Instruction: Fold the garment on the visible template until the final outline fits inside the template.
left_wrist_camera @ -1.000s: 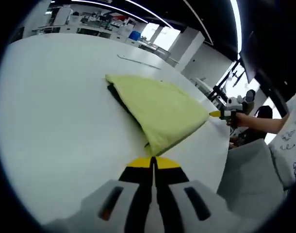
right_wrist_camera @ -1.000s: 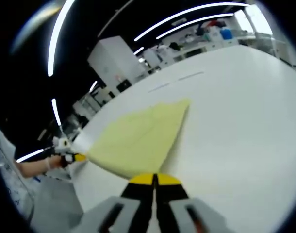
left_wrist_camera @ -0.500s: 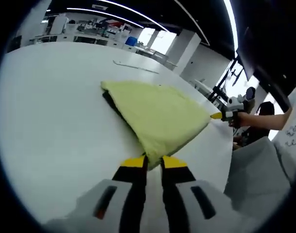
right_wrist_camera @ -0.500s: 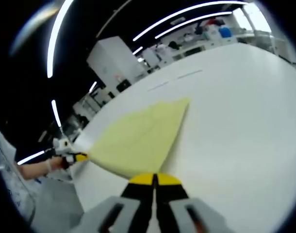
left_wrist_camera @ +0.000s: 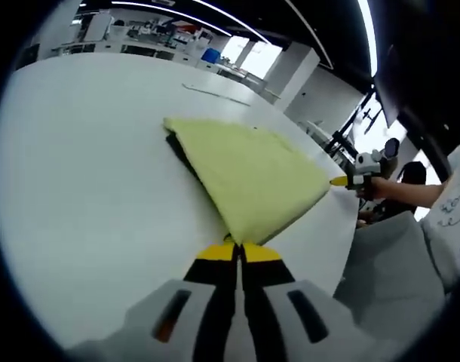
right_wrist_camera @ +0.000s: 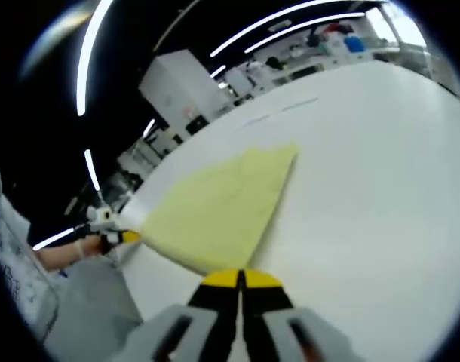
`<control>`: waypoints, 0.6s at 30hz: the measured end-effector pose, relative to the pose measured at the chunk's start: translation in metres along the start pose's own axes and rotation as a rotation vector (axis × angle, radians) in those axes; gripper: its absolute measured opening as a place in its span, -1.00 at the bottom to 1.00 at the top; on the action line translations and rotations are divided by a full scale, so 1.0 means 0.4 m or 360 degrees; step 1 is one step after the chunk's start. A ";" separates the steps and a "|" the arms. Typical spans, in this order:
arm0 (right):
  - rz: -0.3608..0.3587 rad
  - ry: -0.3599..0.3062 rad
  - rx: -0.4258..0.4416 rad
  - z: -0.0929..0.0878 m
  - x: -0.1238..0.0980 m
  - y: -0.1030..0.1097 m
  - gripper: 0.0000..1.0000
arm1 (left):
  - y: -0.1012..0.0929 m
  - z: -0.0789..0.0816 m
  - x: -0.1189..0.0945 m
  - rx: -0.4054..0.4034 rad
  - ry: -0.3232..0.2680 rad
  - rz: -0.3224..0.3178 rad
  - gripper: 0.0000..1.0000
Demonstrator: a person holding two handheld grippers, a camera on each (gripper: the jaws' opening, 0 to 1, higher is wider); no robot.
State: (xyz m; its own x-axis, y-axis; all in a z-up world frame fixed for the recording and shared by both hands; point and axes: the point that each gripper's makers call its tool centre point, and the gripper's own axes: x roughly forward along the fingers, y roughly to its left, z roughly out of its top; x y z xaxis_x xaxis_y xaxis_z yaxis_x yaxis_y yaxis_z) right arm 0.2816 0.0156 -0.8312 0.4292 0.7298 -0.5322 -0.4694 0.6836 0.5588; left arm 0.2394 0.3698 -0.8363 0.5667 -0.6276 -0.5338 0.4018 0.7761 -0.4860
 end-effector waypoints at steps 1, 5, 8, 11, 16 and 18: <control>0.0019 0.0038 -0.0029 -0.017 -0.007 0.010 -1.00 | -0.003 -0.005 -0.005 -0.0006 0.0003 -0.0002 -1.00; 0.0061 0.0120 -0.0112 -0.054 -0.029 0.034 -1.00 | -0.026 -0.042 -0.032 0.0053 0.0095 -0.0024 -1.00; 0.0080 0.0132 -0.0116 -0.068 -0.038 0.051 -1.00 | -0.037 -0.053 -0.046 0.0062 0.0110 -0.0025 -1.00; 0.0087 0.0132 -0.0112 -0.077 -0.037 0.059 -1.00 | -0.020 -0.056 -0.048 0.0044 0.0097 -0.0003 -1.00; 0.0083 0.0119 -0.0125 -0.074 -0.037 0.073 -1.00 | -0.018 -0.050 -0.049 0.0109 0.0087 0.0006 -1.00; 0.0068 0.0118 -0.0179 -0.068 -0.046 0.073 -1.00 | -0.022 -0.037 -0.058 0.0130 0.0071 0.0015 -0.98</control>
State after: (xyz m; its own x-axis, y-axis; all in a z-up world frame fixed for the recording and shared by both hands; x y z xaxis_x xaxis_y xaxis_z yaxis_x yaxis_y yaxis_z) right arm 0.2392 0.0220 -0.8224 0.3505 0.7528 -0.5572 -0.5713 0.6433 0.5097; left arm 0.2120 0.3767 -0.8298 0.5390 -0.6207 -0.5694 0.4546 0.7834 -0.4237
